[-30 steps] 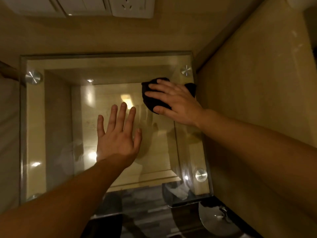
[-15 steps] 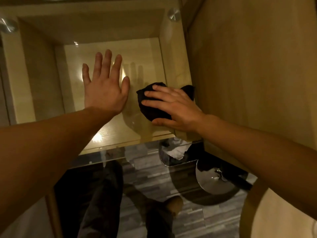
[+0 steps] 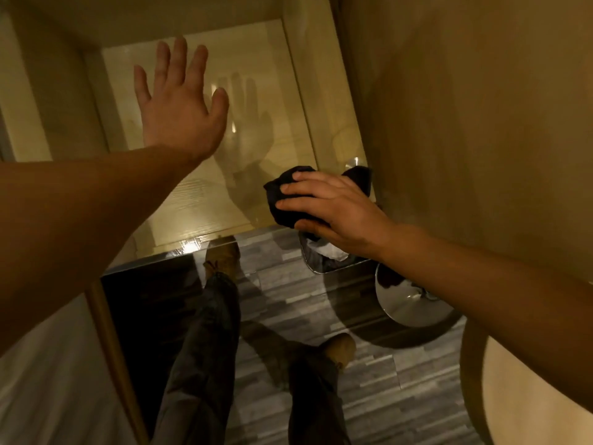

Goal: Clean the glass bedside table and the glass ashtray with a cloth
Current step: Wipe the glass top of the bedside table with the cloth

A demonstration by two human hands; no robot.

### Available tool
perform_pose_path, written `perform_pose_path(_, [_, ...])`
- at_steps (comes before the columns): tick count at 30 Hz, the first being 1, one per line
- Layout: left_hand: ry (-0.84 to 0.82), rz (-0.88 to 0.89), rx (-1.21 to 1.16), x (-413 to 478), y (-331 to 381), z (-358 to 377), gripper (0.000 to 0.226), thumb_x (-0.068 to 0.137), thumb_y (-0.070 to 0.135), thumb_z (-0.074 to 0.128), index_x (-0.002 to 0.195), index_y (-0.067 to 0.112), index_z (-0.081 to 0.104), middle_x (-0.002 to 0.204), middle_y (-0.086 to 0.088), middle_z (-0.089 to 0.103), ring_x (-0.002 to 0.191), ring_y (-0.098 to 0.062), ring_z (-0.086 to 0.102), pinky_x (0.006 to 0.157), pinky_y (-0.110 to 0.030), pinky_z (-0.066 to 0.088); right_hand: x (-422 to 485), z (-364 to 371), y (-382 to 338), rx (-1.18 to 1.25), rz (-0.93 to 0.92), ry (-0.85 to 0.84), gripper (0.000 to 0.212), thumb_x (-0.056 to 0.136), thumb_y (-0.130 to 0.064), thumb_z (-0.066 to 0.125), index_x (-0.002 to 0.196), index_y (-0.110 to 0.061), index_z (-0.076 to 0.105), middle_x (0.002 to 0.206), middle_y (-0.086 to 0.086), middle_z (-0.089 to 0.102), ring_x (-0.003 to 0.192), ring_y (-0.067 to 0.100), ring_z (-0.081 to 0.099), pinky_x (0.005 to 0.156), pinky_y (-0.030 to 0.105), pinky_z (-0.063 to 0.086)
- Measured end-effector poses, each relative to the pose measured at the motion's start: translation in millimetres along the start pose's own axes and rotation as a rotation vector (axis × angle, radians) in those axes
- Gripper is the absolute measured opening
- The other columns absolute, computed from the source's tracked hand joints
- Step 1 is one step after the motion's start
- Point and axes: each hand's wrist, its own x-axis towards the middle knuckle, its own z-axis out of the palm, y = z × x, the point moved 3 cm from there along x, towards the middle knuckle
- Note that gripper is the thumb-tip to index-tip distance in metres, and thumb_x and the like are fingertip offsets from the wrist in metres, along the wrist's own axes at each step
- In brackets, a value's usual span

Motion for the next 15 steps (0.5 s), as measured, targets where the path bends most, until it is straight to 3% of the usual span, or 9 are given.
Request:
perform_pose_path(4, [0.092, -0.023, -0.237, -12, -1, -17, 0.069, 0.094, 0.038, 0.045, 0.16, 0.017, 0.038, 0.171, -0.01, 0.028, 0.16, -0.022, 0.018, 0.13, -0.051, 0.004, -14, -3, -13, 0.143, 0.069, 0.058, 0.028, 0.097, -0.015, 0.068, 0.124, -0.012, 0.074, 0.134, 0.008, 0.067, 0.135, 0.03, 0.053, 0.11, 0.044, 0.039])
perform_pose_path(6, [0.128, 0.019, -0.254, -18, 10, -23, 0.069, 0.094, 0.036, 0.047, 0.159, 0.015, 0.038, 0.17, -0.012, 0.031, 0.159, -0.023, 0.023, 0.129, -0.05, 0.008, -19, -8, -18, 0.295, 0.12, 0.01, 0.024, 0.097, -0.009, 0.067, 0.12, -0.01, 0.075, 0.126, 0.009, 0.07, 0.128, 0.023, 0.057, 0.109, 0.036, 0.043])
perform_pose_path(9, [0.06, 0.139, -0.172, -14, 46, -17, 0.069, 0.097, 0.041, 0.044, 0.161, 0.018, 0.033, 0.172, -0.012, 0.026, 0.159, -0.026, 0.022, 0.128, -0.055, 0.013, -26, -30, -16, 0.624, 0.348, -0.167, 0.022, 0.101, -0.015, 0.063, 0.118, -0.023, 0.075, 0.119, -0.006, 0.073, 0.117, 0.004, 0.063, 0.097, 0.018, 0.049])
perform_pose_path(11, [-0.024, 0.169, -0.118, -7, 68, -7, 0.069, 0.101, 0.045, 0.039, 0.164, 0.023, 0.025, 0.175, -0.01, 0.016, 0.161, -0.027, 0.013, 0.128, -0.056, 0.009, -27, -50, -10, 0.871, 0.48, -0.202, 0.021, 0.101, -0.021, 0.062, 0.116, -0.027, 0.076, 0.115, -0.01, 0.075, 0.107, 0.003, 0.068, 0.087, 0.017, 0.053])
perform_pose_path(15, [-0.105, 0.187, -0.017, -9, 77, 16, 0.066, 0.106, 0.049, 0.024, 0.167, 0.026, 0.013, 0.177, -0.006, 0.005, 0.162, -0.026, 0.0, 0.128, -0.055, 0.002, -10, -100, 14, 1.252, 0.658, 0.095, 0.028, 0.093, -0.033, 0.061, 0.116, -0.026, 0.076, 0.11, -0.003, 0.077, 0.086, 0.015, 0.071, 0.067, 0.026, 0.058])
